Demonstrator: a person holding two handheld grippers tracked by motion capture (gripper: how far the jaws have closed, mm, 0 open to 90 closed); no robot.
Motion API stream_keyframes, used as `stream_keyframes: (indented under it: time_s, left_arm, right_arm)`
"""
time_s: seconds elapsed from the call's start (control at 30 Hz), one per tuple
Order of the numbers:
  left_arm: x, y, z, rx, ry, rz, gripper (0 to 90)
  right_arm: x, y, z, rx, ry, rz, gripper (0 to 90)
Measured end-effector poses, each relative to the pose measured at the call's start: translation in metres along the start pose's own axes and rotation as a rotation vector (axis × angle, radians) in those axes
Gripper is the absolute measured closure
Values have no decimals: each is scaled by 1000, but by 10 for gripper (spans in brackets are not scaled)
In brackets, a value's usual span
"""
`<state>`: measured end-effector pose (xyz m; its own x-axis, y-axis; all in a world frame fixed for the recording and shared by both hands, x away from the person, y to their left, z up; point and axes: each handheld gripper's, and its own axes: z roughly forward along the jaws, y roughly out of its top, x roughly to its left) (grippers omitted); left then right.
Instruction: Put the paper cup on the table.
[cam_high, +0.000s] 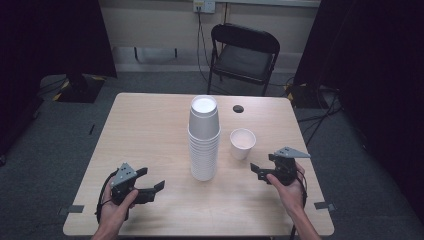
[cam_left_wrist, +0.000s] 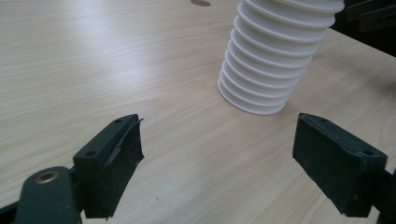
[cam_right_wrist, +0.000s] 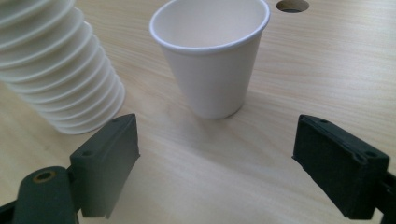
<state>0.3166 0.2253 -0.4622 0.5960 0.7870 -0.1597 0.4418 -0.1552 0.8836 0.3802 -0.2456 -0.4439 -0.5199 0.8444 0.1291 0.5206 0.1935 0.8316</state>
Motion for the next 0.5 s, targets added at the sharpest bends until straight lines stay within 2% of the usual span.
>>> stream_keyframes:
  time_s: [0.23,0.37,0.47,0.5]
  left_arm:
    - [2,-1,-1,20,3,6,156]
    - [1,-1,-1,24,12,19,156]
    - [3,-2,0,39,15,18,156]
    - [3,-2,0,39,15,15,156]
  right_arm:
    - [3,-13,-26,-1,16,27,140]
    - [5,-26,-41,-11,7,42,140]
    - [2,-34,-46,-14,-7,49,139]
    - [0,-37,-46,-10,-14,65,139]
